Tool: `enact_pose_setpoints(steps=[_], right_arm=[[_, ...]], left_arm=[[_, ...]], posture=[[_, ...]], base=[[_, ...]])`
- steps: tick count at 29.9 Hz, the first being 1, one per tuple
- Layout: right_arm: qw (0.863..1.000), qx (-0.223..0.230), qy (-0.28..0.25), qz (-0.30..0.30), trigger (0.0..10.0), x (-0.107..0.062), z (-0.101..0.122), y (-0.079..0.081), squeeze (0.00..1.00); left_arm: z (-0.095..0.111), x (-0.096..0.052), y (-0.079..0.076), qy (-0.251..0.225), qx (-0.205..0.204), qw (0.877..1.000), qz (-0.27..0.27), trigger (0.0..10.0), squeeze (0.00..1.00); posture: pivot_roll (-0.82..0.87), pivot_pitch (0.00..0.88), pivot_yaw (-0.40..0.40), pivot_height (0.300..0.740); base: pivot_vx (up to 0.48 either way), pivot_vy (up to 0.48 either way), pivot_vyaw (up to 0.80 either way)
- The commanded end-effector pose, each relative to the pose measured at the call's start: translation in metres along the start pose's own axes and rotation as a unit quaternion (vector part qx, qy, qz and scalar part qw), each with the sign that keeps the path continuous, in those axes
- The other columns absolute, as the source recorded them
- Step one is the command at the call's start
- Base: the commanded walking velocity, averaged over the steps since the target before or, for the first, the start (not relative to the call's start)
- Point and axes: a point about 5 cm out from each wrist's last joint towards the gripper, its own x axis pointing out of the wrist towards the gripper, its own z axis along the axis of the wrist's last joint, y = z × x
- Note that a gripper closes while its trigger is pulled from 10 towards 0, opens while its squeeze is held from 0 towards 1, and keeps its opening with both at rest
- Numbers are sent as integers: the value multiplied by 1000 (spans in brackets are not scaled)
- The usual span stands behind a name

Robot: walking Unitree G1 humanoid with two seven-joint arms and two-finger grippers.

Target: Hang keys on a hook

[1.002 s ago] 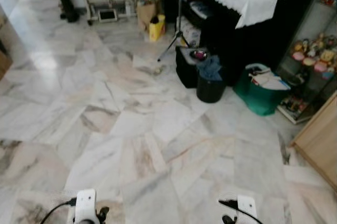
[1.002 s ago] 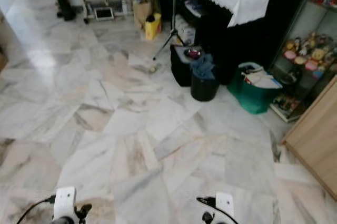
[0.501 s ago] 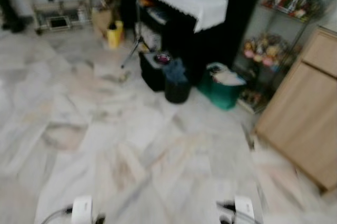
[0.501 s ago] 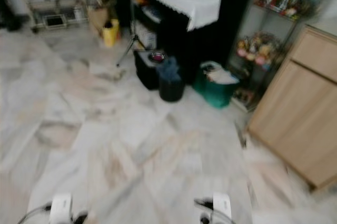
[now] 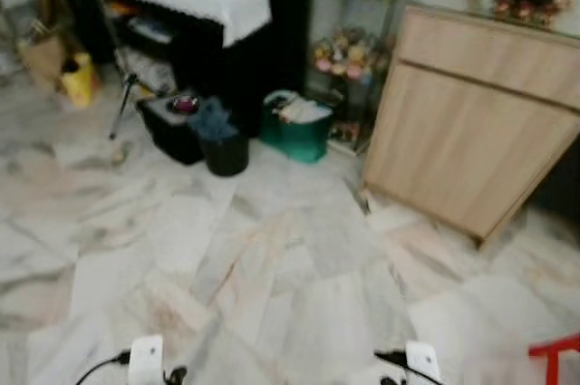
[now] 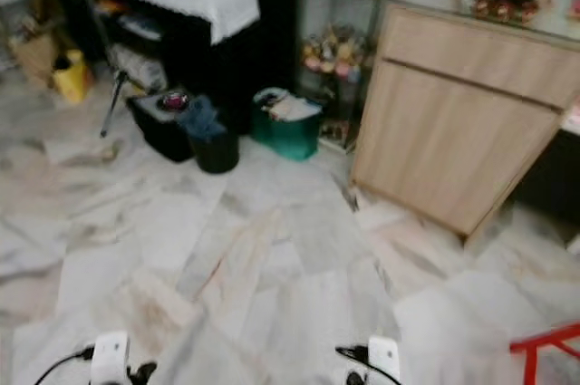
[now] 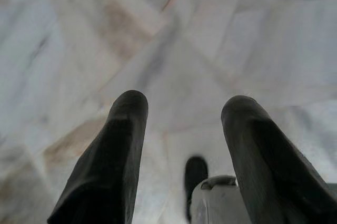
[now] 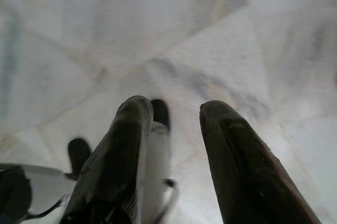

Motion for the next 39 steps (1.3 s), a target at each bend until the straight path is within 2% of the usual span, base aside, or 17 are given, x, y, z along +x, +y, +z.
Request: enact_pose_setpoints(steps=[1,17,34,39], right_arm=[[1000,4,-3,2,10000,1,4,4,0],[1000,-12,-3,6,10000,1,6,5,0],[1000,-9,-8,7,10000,1,9,5,0],[1000,-4,-12,8,10000,1,10,4,0]], left_arm=[[-7,-2,5,15,8,1000,2,10000,0],[-5,-2,5,13,-2,1000,4,10000,0],[-2,0,3,10,-6,1000,4,10000,0],[-2,0,2,10,-8,1000,4,10000,0]], posture=[[57,0,-4,740],[80,0,-25,740],[76,0,-21,740],[74,0,-26,740]], base=[[0,0,-769],[0,0,-758],[0,0,-733],[0,0,0]])
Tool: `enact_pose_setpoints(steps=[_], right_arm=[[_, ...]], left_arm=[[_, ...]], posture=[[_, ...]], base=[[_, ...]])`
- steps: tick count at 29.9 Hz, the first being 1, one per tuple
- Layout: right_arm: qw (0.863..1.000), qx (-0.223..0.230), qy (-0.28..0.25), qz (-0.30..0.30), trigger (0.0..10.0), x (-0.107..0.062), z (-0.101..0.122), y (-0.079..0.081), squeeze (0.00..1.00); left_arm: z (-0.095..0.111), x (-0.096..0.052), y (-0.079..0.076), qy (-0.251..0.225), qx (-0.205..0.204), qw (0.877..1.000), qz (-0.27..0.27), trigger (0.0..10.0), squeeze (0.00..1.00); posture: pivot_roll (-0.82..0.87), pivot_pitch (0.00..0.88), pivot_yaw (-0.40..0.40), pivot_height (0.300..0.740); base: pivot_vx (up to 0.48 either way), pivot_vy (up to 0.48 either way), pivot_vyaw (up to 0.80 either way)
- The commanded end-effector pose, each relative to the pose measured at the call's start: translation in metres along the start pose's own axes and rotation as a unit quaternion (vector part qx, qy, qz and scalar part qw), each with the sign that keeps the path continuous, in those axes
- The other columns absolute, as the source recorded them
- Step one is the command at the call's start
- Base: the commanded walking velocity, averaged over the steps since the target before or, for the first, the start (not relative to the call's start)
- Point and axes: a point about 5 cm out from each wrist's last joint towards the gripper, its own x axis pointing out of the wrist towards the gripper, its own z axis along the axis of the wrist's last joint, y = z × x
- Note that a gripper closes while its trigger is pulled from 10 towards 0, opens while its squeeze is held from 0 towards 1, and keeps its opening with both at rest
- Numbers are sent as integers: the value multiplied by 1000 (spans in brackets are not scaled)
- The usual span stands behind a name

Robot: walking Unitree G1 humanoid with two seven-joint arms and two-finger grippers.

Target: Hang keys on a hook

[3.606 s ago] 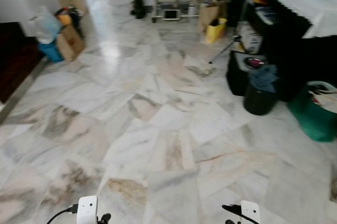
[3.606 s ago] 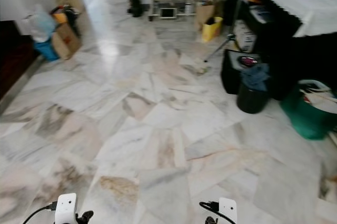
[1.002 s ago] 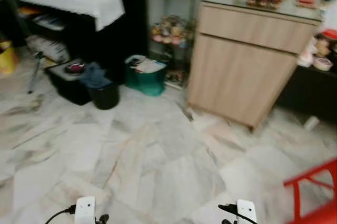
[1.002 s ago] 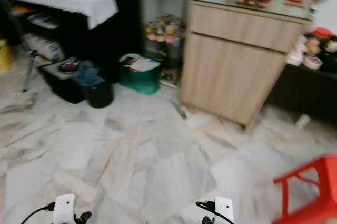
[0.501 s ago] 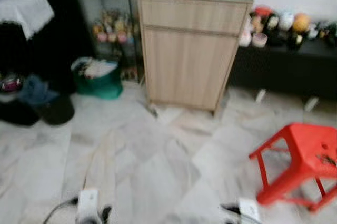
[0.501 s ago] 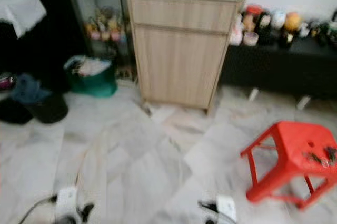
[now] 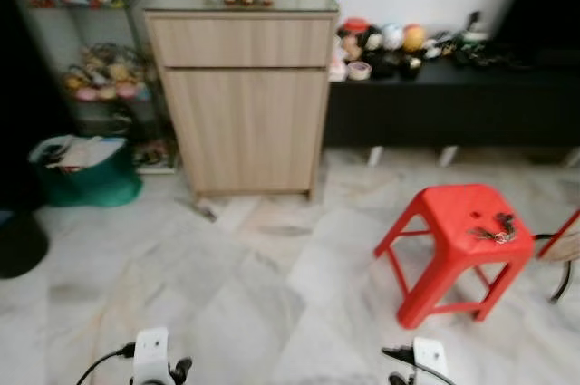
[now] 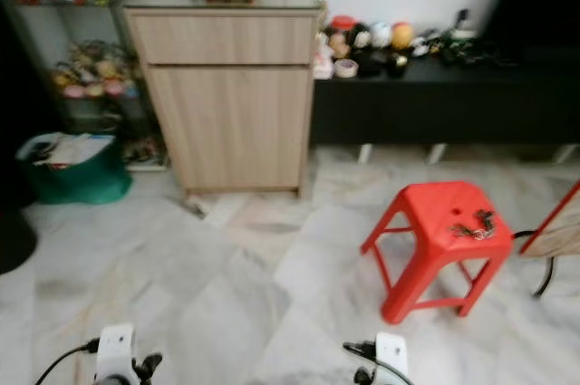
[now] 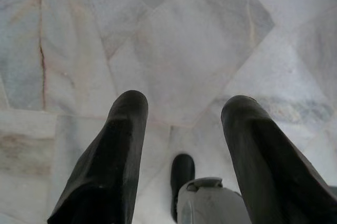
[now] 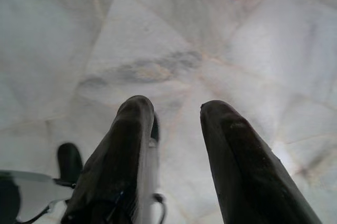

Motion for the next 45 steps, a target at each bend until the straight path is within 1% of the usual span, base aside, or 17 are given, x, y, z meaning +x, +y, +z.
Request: enact_pose_setpoints(steps=[1,2,15,18,19,20,21,28,29,32,38,45], right_arm=[[1000,6,-7,-6,10000,-1,2,-5,0],[1000,8,-10,-6,10000,-1,2,-6,1000],[1000,8,-10,0,10000,-1,2,-6,1000],[1000,2,-8,-4,10000,-1,1,-7,1000],[1000,-1,-8,-5,10000,-1,1,-7,27],[1000,-1,-8,-5,10000,-1,1,-7,27],[1000,1,-7,-3,10000,-1,1,-6,0],[1000,3,-9,-3,10000,-1,0,-6,0],[1000,3,-10,-4,10000,-1,0,-6,0],[1000,3,-10,-4,10000,-1,1,-6,0],[1000,4,-11,-4,10000,-1,2,-6,0],[1000,5,-11,-5,10000,-1,2,-6,0]], left_arm=[[-3,0,0,9,-2,1000,1,10000,0],[-4,0,-1,9,-4,1000,1,10000,0],[-5,-1,-2,10,-10,1000,3,10000,0],[-5,-1,-1,11,-2,1000,1,10000,0],[-5,-1,-1,11,2,1000,0,10000,0],[-5,-1,-1,11,2,1000,0,10000,0],[-5,-1,-1,11,1,1000,-1,10000,0],[-7,-1,-1,10,1,1000,-7,10000,0],[-10,-3,-2,11,1,1000,-7,10000,0],[-12,-3,-2,12,2,1000,-8,10000,0],[-22,-6,2,31,1,1000,-2,10000,0],[-26,-7,5,39,-3,999,-4,10000,0]], posture=[[74,0,-28,740],[74,0,-30,740],[84,0,-39,740],[83,0,-38,740],[83,0,-38,740],[83,0,-38,740],[81,0,-34,740],[79,0,-32,740],[78,0,-32,740],[77,0,-31,740],[81,0,-36,740],[72,0,-33,740]], base=[[0,0,0],[0,0,0],[0,0,0],[0,0,0],[0,0,0],[0,0,0],[0,-322,0],[0,-413,0],[0,-412,0],[0,-412,0],[0,-411,0],[0,-408,0]])
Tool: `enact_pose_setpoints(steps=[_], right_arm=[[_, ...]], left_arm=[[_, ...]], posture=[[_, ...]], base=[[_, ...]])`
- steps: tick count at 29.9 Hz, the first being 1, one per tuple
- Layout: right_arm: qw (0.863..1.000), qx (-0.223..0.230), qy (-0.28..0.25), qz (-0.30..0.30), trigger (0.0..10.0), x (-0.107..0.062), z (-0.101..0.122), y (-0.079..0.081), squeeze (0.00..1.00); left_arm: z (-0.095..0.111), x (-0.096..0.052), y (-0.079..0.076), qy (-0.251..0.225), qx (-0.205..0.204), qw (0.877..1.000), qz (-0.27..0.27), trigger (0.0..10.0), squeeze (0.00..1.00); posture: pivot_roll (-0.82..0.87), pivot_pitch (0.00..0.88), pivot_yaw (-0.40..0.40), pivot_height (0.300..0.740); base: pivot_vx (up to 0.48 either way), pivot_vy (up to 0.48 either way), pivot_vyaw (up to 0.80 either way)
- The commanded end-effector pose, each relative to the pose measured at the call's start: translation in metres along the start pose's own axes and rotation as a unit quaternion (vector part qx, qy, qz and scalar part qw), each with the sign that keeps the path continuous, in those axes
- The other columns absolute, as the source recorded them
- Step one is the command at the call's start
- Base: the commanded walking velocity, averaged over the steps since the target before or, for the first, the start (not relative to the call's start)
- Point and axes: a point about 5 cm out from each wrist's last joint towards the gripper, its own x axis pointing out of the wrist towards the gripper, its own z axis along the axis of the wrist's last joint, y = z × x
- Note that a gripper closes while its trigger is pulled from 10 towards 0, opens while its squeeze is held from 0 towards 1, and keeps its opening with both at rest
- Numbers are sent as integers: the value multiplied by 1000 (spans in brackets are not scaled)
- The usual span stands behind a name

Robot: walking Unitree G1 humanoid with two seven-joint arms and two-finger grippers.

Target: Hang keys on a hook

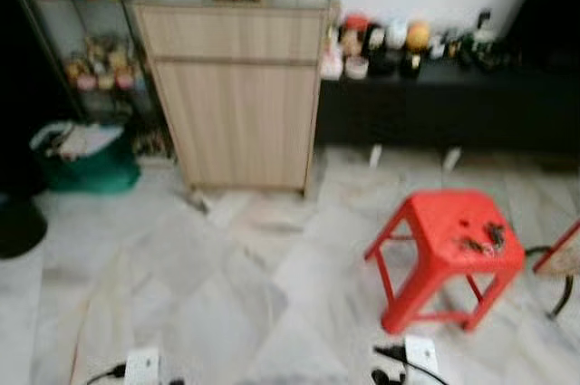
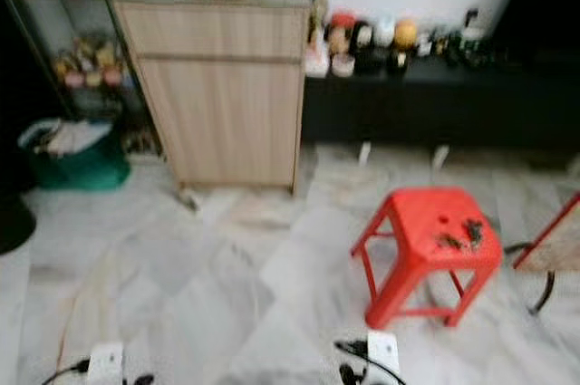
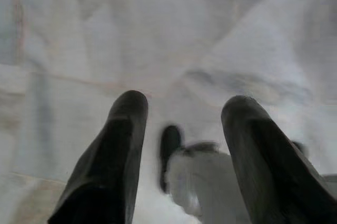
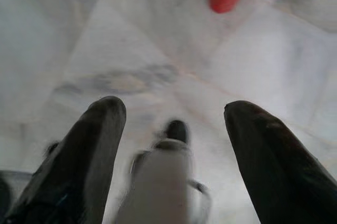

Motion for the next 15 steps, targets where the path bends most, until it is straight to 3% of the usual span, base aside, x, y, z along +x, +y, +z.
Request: enact_pose_setpoints(steps=[1,15], right_arm=[[1000,4,-3,-1,10000,0,1,1,0],[1000,6,-5,-2,10000,0,2,1,0]], left_arm=[[-8,-2,6,17,5,1000,3,10000,0],[-9,-3,8,17,6,1000,2,10000,0]], posture=[[72,0,-33,740],[71,0,-34,740]], base=[[0,-409,0],[0,-403,0]])
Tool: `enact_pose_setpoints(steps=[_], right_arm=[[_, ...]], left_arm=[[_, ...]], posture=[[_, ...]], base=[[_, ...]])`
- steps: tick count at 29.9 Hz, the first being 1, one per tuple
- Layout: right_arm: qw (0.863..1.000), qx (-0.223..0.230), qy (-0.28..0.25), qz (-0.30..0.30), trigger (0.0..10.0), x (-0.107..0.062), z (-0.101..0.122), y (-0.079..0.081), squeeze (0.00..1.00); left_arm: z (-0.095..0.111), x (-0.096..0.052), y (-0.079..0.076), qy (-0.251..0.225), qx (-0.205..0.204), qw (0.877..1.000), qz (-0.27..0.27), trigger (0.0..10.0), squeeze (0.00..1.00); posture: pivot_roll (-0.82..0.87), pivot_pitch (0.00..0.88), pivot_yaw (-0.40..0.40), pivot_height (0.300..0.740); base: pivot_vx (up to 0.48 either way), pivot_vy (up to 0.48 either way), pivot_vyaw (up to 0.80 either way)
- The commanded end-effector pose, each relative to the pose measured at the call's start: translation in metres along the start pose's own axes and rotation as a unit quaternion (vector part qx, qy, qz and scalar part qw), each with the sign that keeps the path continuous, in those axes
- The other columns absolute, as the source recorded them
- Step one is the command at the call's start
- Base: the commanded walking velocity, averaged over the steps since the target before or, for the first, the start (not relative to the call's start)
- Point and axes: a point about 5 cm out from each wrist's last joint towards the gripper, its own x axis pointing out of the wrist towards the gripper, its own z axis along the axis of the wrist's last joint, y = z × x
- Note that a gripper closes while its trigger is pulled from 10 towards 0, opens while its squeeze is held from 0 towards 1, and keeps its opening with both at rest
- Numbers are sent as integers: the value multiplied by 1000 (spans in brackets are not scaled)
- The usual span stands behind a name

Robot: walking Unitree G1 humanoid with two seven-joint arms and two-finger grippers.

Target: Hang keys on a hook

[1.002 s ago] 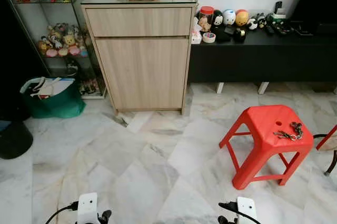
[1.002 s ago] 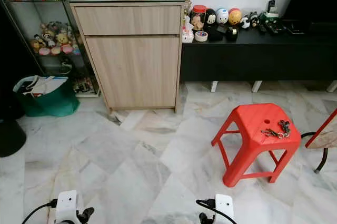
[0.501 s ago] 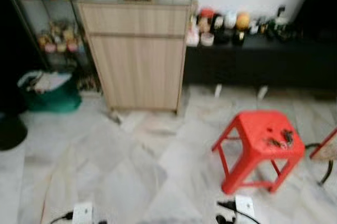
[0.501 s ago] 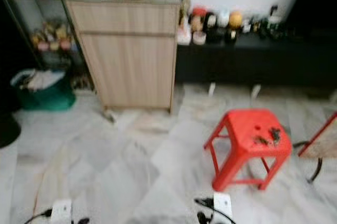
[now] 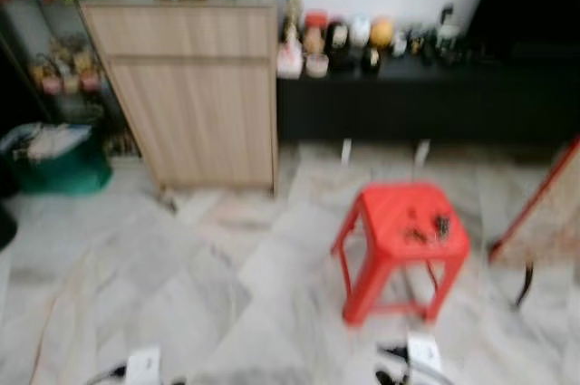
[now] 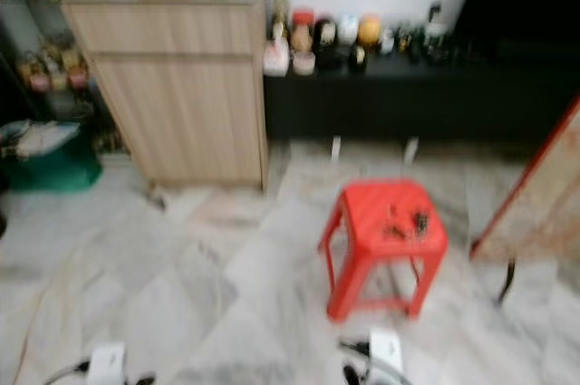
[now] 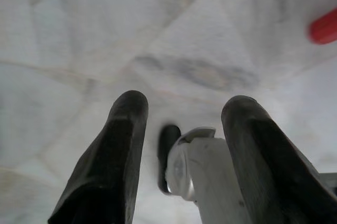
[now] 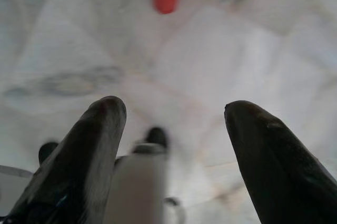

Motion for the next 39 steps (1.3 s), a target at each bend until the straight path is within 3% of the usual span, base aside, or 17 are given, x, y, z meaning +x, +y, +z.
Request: enact_pose_setpoints(steps=[1,10,27,39], right_arm=[[1000,3,-7,8,10000,1,5,8,0],[1000,1,-7,9,10000,1,5,8,0],[1000,-1,-7,9,10000,1,6,7,0],[1000,-3,-9,11,10000,1,6,7,0]], left_arm=[[-3,-2,8,10,7,1000,10,10000,0],[-3,-2,9,9,6,1000,10,10000,0],[-3,-3,18,8,-9,1000,14,10000,0],[2,0,6,8,-6,1000,6,10000,0]], posture=[[71,0,-34,740],[72,0,-35,740],[70,0,-39,740],[65,0,-39,740]], base=[[0,-398,0],[0,-375,0],[0,0,0],[0,0,0]])
